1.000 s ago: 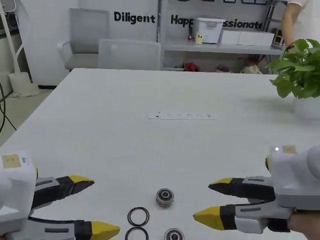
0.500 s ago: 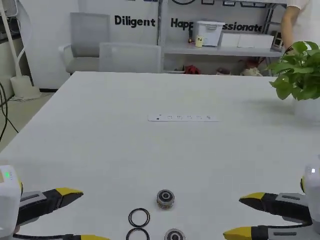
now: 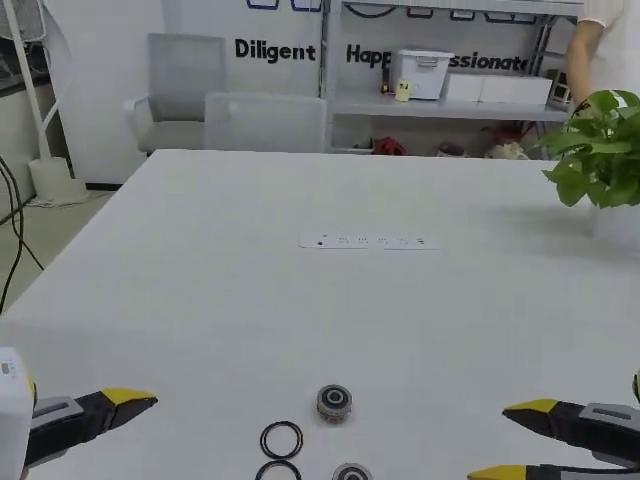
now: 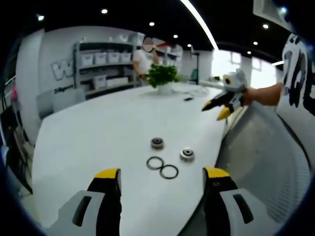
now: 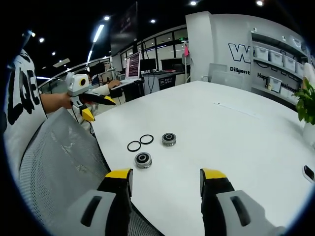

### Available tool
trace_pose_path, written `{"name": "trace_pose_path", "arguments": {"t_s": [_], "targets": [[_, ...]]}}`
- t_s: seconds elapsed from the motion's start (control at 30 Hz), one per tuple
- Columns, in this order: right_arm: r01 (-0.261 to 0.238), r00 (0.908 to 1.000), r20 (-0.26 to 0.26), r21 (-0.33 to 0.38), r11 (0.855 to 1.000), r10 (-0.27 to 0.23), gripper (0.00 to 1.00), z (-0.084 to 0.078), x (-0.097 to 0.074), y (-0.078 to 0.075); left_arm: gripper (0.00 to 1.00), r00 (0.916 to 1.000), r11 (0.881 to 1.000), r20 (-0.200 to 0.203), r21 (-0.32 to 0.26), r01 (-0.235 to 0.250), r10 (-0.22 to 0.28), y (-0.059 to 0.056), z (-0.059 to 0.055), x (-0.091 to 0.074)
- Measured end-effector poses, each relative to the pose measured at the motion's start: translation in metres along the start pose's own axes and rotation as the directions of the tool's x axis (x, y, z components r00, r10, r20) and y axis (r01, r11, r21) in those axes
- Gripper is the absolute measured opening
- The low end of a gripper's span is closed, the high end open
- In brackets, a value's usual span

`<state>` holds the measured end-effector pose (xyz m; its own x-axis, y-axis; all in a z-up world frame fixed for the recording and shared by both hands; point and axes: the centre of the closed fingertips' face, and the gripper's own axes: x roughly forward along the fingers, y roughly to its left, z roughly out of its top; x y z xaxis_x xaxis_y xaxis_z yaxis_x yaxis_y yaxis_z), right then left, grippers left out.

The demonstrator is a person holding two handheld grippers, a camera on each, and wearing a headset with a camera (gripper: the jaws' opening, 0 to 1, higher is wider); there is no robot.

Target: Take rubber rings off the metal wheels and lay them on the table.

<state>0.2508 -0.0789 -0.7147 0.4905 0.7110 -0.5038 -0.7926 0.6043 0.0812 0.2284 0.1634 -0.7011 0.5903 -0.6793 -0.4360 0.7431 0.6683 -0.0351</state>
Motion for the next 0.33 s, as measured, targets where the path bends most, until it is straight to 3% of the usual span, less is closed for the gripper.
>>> {"name": "trace_pose_path", "arguments": {"t_s": [0.33], "targets": [[-0.012, 0.9999, -0.010, -0.011, 1.000, 0.012, 0.53, -0.0028, 0.0010, 0.0025, 0.68, 0.9999, 1.000, -0.001, -0.002, -0.011, 0.011, -0.0019, -0.0012, -0.0035]]}}
